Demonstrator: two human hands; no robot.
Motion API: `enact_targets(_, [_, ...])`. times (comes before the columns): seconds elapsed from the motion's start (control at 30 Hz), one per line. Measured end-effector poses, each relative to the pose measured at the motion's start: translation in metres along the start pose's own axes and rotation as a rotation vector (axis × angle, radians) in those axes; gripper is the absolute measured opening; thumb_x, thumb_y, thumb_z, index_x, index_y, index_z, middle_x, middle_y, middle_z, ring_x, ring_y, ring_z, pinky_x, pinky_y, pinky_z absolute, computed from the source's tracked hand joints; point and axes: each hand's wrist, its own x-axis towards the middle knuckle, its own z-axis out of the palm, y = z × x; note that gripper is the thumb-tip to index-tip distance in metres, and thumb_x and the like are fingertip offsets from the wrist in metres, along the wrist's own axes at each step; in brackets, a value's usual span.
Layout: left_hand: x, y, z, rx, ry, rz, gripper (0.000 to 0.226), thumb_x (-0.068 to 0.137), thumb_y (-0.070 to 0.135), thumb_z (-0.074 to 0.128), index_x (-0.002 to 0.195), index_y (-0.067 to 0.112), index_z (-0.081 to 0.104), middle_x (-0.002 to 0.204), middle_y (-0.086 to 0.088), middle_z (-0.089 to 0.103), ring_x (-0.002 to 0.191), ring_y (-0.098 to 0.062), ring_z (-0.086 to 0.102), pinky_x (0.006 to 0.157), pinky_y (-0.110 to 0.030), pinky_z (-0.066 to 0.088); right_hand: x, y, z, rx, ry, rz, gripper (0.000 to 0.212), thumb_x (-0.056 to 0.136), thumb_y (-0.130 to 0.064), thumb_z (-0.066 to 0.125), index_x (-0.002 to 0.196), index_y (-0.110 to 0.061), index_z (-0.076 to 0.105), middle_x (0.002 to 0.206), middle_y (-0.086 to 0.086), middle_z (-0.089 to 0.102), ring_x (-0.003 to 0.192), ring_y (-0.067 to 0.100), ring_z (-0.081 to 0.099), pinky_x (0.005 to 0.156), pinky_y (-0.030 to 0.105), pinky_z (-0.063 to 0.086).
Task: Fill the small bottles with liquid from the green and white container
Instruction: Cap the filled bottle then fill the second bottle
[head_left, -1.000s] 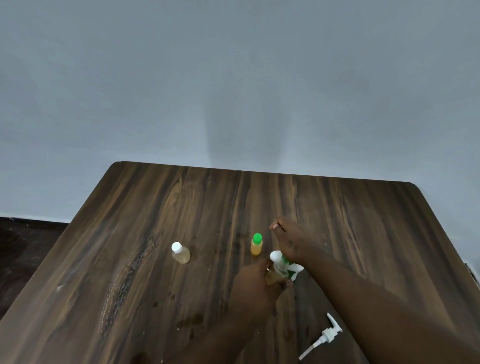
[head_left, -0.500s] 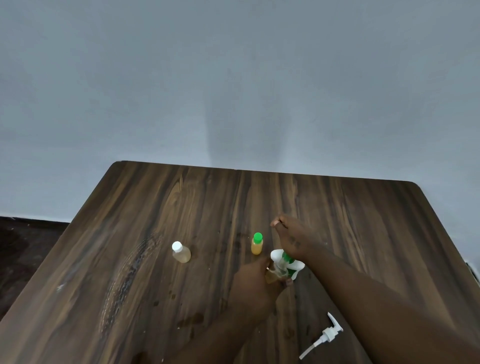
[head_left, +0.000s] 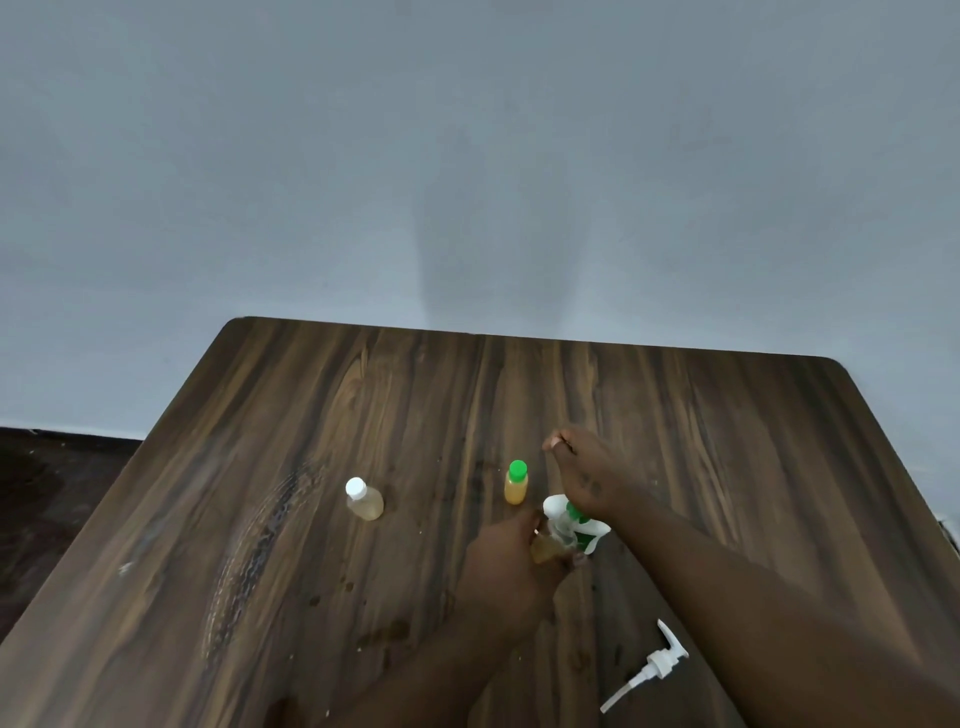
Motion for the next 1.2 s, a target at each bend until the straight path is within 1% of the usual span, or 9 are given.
enact_targets(0.1, [0.001, 0.002, 0.002, -0.004, -0.005, -0.016, 0.04, 0.076, 0.064, 0.067, 0.095, 0.029, 0.066, 0.081, 0.016, 0.07, 0.074, 0.0, 0.066, 0.067, -0.027, 0.053, -0.003, 0.004, 0.005, 0.016, 0.024, 0.013, 0.026, 0.103, -0.028, 0.037, 0.099, -0.018, 0.061, 0.093, -0.002, 0.065, 0.084, 0.017, 0.06, 0.079, 0.04, 0.052])
enact_targets(0.27, [0.0, 0.008, -0.001, -0.001, -0.008, -0.011, 0.029, 0.077, 0.061, 0.07, 0.09, 0.036, 0.062, 0.075, 0.021, 0.067, 0.072, 0.003, 0.065, 0.064, -0.015, 0.048, 0.002, -0.005, -0.004, -0.023, -0.034, 0.003, 0.029, 0.103, -0.034, 0.034, 0.098, -0.021, 0.058, 0.087, -0.002, 0.063, 0.078, 0.017, 0.059, 0.074, 0.04, 0.052])
enact_targets(0.37, [0.0, 0.002, 0.002, -0.012, -0.009, -0.01, 0.039, 0.075, 0.062, 0.069, 0.099, 0.031, 0.068, 0.084, 0.018, 0.072, 0.077, 0.001, 0.067, 0.069, -0.021, 0.053, -0.002, -0.002, 0.0, -0.028, 0.003, -0.003, 0.028, 0.103, -0.032, 0.034, 0.097, -0.018, 0.058, 0.085, 0.0, 0.062, 0.077, 0.018, 0.059, 0.073, 0.041, 0.051])
enact_targets(0.47, [-0.001, 0.005, 0.001, 0.037, -0.009, 0.002, 0.032, 0.081, 0.053, 0.073, 0.105, 0.031, 0.068, 0.089, 0.018, 0.072, 0.081, 0.002, 0.067, 0.065, -0.009, 0.044, -0.003, 0.001, 0.004, -0.063, 0.019, 0.004, 0.023, 0.102, -0.032, 0.034, 0.093, -0.024, 0.054, 0.083, -0.002, 0.061, 0.075, 0.017, 0.058, 0.073, 0.041, 0.052])
enact_targets(0.57, [-0.001, 0.009, 0.0, 0.028, -0.013, -0.006, 0.031, 0.083, 0.055, 0.072, 0.105, 0.033, 0.067, 0.084, 0.02, 0.068, 0.075, 0.003, 0.064, 0.062, -0.005, 0.039, 0.0, -0.006, -0.002, -0.064, -0.025, 0.019, 0.025, 0.103, -0.036, 0.033, 0.093, -0.024, 0.053, 0.082, -0.001, 0.061, 0.075, 0.019, 0.058, 0.074, 0.042, 0.052])
enact_targets(0.87, [-0.001, 0.01, 0.0, 0.041, 0.007, 0.008, 0.03, 0.083, 0.056, 0.071, 0.1, 0.032, 0.067, 0.083, 0.019, 0.07, 0.077, 0.002, 0.065, 0.062, -0.012, 0.043, 0.0, -0.004, -0.003, -0.076, -0.011, 0.022, 0.029, 0.103, -0.037, 0.032, 0.096, -0.021, 0.056, 0.079, -0.002, 0.06, 0.073, 0.018, 0.058, 0.073, 0.045, 0.052])
enact_targets(1.03, [0.001, 0.007, 0.001, 0.036, -0.007, -0.005, 0.033, 0.08, 0.055, 0.072, 0.104, 0.032, 0.068, 0.091, 0.017, 0.073, 0.083, -0.001, 0.068, 0.071, -0.021, 0.052, -0.004, -0.003, -0.001, -0.048, -0.004, -0.009, 0.029, 0.104, -0.033, 0.035, 0.101, -0.017, 0.059, 0.086, 0.0, 0.062, 0.076, 0.018, 0.057, 0.07, 0.036, 0.047])
enact_targets(1.1, [0.0, 0.006, 0.002, 0.05, -0.01, -0.013, 0.035, 0.08, 0.053, 0.072, 0.107, 0.032, 0.068, 0.093, 0.017, 0.073, 0.083, -0.001, 0.068, 0.069, -0.017, 0.049, -0.006, -0.002, 0.001, -0.044, 0.008, 0.02, 0.028, 0.104, -0.031, 0.035, 0.1, -0.016, 0.059, 0.083, 0.001, 0.061, 0.072, 0.016, 0.055, 0.066, 0.033, 0.045])
enact_targets(1.2, [-0.001, 0.011, 0.001, 0.032, -0.004, -0.013, 0.03, 0.083, 0.052, 0.073, 0.103, 0.03, 0.068, 0.081, 0.019, 0.07, 0.074, 0.005, 0.064, 0.061, -0.006, 0.039, 0.001, -0.004, -0.002, -0.07, -0.027, 0.045, 0.03, 0.104, -0.037, 0.033, 0.098, -0.021, 0.058, 0.078, -0.003, 0.058, 0.072, 0.016, 0.057, 0.072, 0.04, 0.051])
